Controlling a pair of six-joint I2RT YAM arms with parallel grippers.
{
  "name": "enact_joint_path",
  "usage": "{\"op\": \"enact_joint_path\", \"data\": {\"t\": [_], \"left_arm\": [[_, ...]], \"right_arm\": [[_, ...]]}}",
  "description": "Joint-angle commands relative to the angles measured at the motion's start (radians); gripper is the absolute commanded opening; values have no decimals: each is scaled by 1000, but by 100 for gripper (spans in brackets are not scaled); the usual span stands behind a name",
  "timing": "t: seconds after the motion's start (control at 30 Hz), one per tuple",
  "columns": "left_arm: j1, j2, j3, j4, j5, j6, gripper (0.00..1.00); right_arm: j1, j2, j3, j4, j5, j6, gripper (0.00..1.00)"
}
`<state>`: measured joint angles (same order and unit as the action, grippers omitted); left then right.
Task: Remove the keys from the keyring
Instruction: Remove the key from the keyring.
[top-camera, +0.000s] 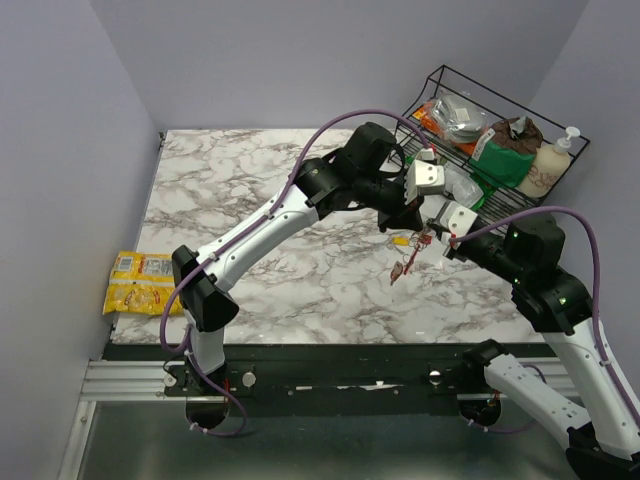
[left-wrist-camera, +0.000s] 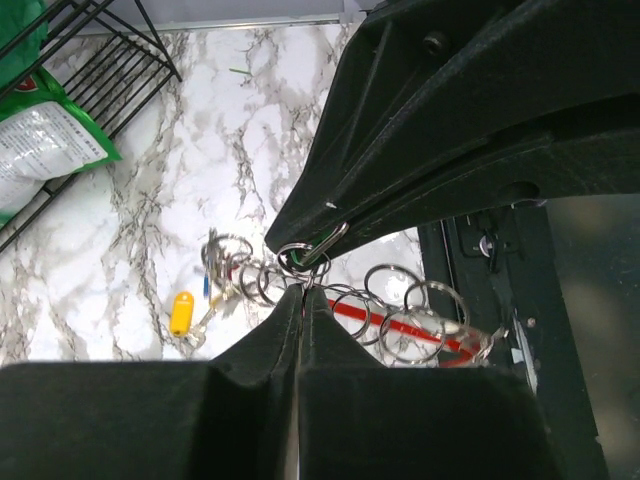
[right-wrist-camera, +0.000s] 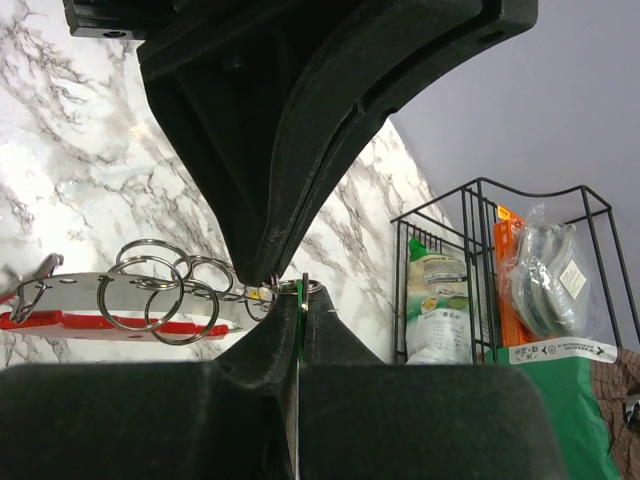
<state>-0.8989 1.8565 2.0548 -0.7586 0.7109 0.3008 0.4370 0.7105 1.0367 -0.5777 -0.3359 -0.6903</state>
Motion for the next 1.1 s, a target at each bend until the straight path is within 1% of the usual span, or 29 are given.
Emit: {"op": "enact_joint_path", "data": {"t": [0.0,0.17,0.37,0.6,0.83,1.0,1.07], "left_arm": [[-5,12,41,8,15,15,0],[-3,9,77,-21,73,46,0],[29,-6,120,-16,149,26,0],[54,-13,120,22,208,-32,0],[52,-3,85,50,220,-69,0],[49,3,87,61,220,-83,0],[51,-2,94,48,199,-77,0]], "right_arm": [[5,-17,-10,53,1,8,1],[3,-19,-32,68,26,0,1],[3,-34,-69,49,28,-37,1],[9,-13,-96,-40,-69,-149,1],[40,27,-57,-56,-163,-158,1],[43,44,-20,-44,-143,-152,1],[43,35,-27,-40,-105,-156,1]]}}
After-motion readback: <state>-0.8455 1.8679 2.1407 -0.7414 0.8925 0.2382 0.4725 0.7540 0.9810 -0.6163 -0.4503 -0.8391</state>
